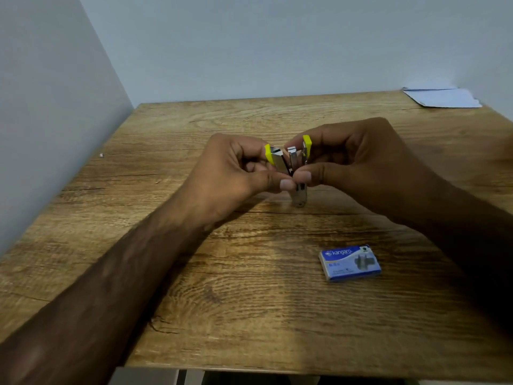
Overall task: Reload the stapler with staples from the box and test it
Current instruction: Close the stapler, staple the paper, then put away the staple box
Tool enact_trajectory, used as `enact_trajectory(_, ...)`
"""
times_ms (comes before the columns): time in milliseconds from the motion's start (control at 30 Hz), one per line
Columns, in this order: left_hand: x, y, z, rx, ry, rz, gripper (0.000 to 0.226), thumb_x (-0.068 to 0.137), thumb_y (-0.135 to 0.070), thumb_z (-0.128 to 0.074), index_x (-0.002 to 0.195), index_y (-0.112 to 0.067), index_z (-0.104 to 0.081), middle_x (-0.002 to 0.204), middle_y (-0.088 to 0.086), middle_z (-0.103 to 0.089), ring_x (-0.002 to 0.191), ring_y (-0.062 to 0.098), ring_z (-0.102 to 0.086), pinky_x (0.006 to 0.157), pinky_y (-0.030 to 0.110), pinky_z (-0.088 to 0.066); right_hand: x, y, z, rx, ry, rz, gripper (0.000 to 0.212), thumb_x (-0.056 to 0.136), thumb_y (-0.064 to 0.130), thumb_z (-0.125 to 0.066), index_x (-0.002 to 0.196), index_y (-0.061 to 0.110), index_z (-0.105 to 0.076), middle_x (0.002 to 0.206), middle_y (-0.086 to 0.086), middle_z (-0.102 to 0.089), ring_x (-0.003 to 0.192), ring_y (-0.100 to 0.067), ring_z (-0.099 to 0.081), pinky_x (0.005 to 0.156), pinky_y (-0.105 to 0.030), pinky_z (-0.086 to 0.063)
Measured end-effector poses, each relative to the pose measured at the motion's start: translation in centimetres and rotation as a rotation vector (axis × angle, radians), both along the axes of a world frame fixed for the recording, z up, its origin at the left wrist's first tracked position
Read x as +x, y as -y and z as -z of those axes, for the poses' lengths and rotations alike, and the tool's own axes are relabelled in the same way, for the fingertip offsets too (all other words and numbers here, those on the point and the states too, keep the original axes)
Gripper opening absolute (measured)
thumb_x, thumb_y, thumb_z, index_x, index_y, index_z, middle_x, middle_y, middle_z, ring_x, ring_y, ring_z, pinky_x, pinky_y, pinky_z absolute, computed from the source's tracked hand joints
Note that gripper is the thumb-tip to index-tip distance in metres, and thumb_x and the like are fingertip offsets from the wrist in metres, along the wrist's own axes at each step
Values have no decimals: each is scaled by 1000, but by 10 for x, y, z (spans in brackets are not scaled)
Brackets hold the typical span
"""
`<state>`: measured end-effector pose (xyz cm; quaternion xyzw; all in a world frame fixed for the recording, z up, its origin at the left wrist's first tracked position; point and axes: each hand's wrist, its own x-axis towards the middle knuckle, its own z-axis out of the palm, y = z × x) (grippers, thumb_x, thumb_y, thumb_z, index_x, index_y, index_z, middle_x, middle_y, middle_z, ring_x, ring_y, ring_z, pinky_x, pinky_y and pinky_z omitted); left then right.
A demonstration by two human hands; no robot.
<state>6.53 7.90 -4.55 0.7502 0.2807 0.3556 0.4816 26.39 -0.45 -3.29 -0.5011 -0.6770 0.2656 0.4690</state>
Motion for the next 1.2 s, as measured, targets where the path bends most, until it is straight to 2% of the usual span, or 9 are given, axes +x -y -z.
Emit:
enact_trajectory(133,2,-1,2,77,2,-38,26,64,-10,-93,85,-3,-80,81,31,-73,69,35,-66,67,61,-56,-5,2,-1,53,135,47,36,81,8,-81,115,16,-76,101,-1,-79,90,-15,-76,83,-43,-61)
enact_trajectory(200,2,0,2,102,12,-33,25,64,-10,-93,85,-4,-81,81,27,-75,72,48,-70,69,60,-58,-5,1,-2,65,182,61,35,82,11,-81,116,20,-75,102,0,-76,89,-14,-74,82,-45,-59)
enact_trajectory(333,2,2,1,126,15,0,25,67,-11,-91,89,-4,-80,83,28,-74,80,54,-69,75,62,-60,-4,1,-1,40,151,6,33,90,9,-73,121,19,-71,103,7,-73,96,-11,-72,85,-38,-60)
enact_trajectory(467,4,3,2,129,27,7,23,73,-8,-87,95,-4,-80,86,35,-71,75,36,-69,77,55,-63,-1,1,-2,-16,69,-68,35,96,-2,-61,124,19,-65,108,2,-66,100,-4,-69,82,-22,-59)
enact_trajectory(633,3,3,2,153,14,-7,23,82,-8,-81,103,-2,-77,94,31,-72,92,51,-67,82,61,-57,-3,1,-3,-34,-15,2,34,95,-5,-61,120,17,-68,107,-7,-72,94,-18,-75,79,-33,-63)
enact_trajectory(833,-1,-1,-3,0,124,3,15,86,-2,-74,98,-10,-76,92,34,-70,83,24,-70,79,37,-64,2,2,-9,-82,-194,81,33,95,-6,-60,118,17,-64,113,-25,-59,94,-27,-76,80,-40,-64)
enact_trajectory(900,-1,-2,-3,-44,132,9,15,87,-3,-74,99,-12,-77,91,31,-70,83,22,-70,75,32,-63,2,1,-8,-109,-184,86,30,95,-5,-60,113,18,-68,115,-22,-60,94,-25,-76,81,-38,-63)
enact_trajectory(1033,-6,-8,-2,-84,135,-25,15,86,-10,-73,97,-19,-79,89,7,-75,87,17,-72,76,29,-60,10,0,-6,-155,-193,108,26,92,-6,-64,102,16,-72,109,-14,-67,92,-20,-78,78,-34,-64)
enact_trajectory(1200,-12,-14,-5,-78,204,-65,17,89,-6,-71,99,-19,-79,97,11,-72,92,19,-73,78,29,-61,20,-1,-4,-201,-234,104,25,88,-9,-67,101,11,-72,101,-16,-75,90,-26,-79,74,-32,-64)
